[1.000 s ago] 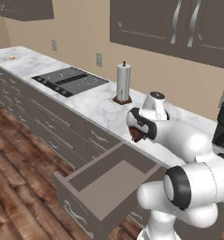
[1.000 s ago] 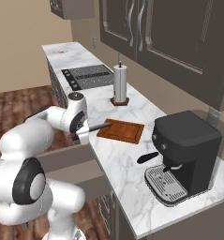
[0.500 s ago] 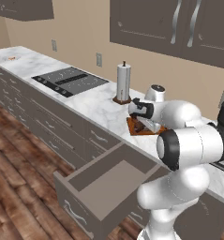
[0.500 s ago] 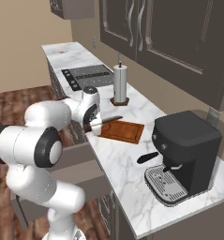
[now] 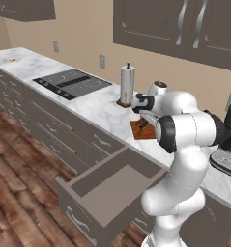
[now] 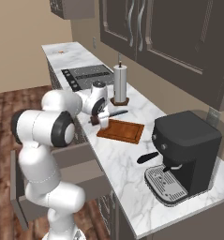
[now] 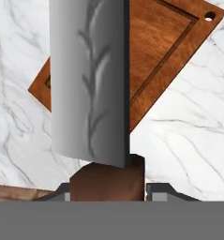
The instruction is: Pick up the knife from the drawer and place it on the cutting board. Then place the meat from the plate to the cutting board.
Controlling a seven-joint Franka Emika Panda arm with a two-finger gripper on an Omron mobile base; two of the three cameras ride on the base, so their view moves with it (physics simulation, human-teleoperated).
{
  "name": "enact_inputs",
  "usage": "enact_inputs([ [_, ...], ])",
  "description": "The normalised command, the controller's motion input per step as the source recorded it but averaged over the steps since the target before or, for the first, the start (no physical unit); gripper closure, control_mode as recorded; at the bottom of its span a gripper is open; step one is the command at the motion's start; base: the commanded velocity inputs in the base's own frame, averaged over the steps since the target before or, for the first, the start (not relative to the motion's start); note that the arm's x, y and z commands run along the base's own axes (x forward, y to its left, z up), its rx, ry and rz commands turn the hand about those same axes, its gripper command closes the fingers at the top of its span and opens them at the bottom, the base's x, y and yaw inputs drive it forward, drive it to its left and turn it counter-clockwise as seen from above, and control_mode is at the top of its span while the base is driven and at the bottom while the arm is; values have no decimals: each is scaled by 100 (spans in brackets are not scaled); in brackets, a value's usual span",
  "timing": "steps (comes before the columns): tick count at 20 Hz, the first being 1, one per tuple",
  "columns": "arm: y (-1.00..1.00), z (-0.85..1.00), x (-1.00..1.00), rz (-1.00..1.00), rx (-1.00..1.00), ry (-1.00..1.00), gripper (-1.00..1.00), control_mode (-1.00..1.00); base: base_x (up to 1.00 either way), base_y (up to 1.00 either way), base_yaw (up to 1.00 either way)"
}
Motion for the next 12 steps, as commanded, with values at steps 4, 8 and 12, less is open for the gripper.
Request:
enact_inputs([
  [4, -24, -11, 58, 0, 0, 1, 100, -100, 0, 0, 0],
  [8, -15, -22, 31, 0, 0, 0, 100, -100, 0, 0, 0],
  [12, -19, -23, 14, 0, 0, 0, 100, -100, 0, 0, 0],
])
